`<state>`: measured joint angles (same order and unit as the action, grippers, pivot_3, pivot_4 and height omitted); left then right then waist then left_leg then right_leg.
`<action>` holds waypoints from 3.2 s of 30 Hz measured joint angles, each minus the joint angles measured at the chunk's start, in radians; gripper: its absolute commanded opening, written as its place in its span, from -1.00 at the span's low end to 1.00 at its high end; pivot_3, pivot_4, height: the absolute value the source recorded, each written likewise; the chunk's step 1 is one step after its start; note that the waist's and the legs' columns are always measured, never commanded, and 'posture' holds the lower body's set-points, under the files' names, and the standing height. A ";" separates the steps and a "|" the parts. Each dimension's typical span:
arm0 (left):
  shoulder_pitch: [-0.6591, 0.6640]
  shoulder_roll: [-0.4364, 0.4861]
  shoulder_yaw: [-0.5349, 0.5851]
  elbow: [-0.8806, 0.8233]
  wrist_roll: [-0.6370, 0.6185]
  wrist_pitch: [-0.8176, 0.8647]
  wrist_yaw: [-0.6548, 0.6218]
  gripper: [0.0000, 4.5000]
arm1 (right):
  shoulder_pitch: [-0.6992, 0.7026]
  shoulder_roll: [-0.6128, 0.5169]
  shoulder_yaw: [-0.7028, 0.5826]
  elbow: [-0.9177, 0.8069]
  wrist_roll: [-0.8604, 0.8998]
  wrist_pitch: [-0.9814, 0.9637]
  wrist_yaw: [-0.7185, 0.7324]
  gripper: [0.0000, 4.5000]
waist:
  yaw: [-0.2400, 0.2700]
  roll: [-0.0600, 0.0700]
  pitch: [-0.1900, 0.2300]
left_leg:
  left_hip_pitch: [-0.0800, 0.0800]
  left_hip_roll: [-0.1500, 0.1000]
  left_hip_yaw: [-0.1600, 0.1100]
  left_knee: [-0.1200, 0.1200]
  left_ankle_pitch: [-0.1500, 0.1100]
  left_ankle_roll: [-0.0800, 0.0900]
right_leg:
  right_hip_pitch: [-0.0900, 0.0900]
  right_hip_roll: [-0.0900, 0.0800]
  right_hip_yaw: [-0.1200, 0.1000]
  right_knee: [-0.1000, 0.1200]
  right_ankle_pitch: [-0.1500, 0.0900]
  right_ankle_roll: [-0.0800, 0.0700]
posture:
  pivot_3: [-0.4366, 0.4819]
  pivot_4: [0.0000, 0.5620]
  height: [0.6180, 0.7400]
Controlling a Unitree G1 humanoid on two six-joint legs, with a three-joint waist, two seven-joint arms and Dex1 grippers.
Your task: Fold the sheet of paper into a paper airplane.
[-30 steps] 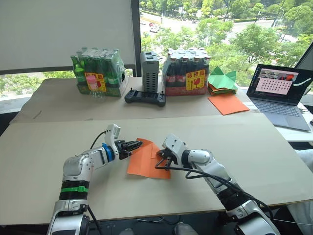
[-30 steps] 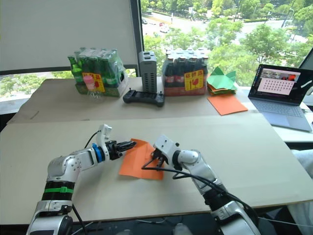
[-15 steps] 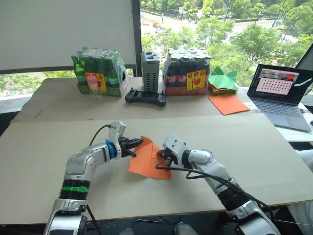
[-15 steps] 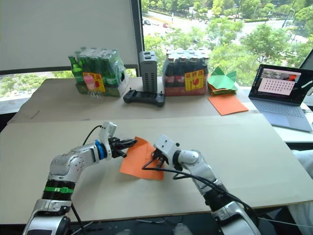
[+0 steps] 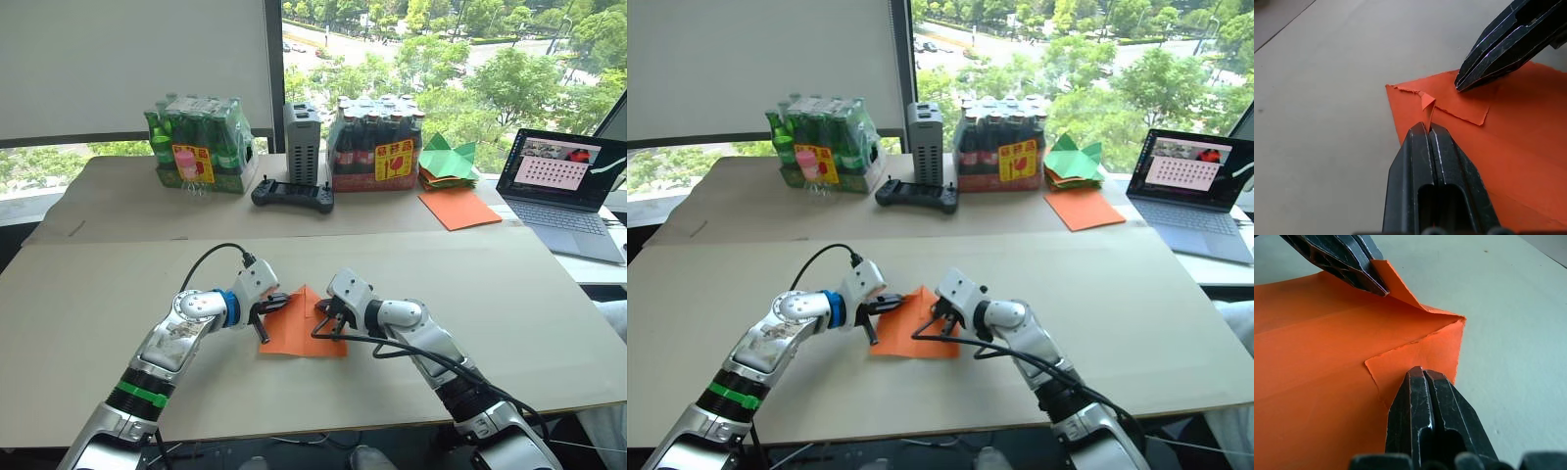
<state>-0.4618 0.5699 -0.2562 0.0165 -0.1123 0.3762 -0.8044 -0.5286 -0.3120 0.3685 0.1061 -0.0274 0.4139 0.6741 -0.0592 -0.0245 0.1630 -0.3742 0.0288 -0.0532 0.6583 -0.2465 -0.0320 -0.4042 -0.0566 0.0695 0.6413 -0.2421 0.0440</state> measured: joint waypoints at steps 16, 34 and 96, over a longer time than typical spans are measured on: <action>0.010 0.025 -0.136 0.026 0.342 -0.285 0.064 -0.99 | -0.018 0.035 -0.047 0.050 0.002 0.009 -0.054 -1.00 | 0.010 0.000 0.000 | 0.000 0.000 0.000 0.000 0.000 0.000 | 0.000 0.000 0.000 0.000 0.000 0.000 | -0.05 -0.47 1.00; -0.017 0.011 -0.135 0.109 0.389 -0.367 0.086 -0.99 | -0.020 0.179 -0.188 0.094 0.115 -0.023 -0.089 -1.00 | 0.013 0.001 0.000 | 0.001 0.000 0.000 0.000 0.000 0.000 | 0.000 0.000 0.000 0.002 0.000 0.000 | -0.05 -0.47 1.00; 0.065 0.032 0.326 0.010 -0.229 0.323 -0.147 -0.99 | -0.147 0.222 -0.107 0.417 0.029 -0.197 -0.088 -1.00 | -0.010 0.002 0.000 | 0.003 0.002 0.000 -0.001 0.000 0.000 | 0.000 0.001 0.000 0.003 0.000 -0.001 | -0.05 -0.47 1.00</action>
<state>-0.3969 0.6020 0.0699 0.0267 -0.3413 0.6988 -0.9512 -0.6752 -0.0896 0.2612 0.5227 0.0011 0.2166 0.5865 -0.0688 -0.0229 0.1632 -0.3716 0.0303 -0.0533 0.6573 -0.2465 -0.0317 -0.4041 -0.0555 0.0694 0.6446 -0.2424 0.0434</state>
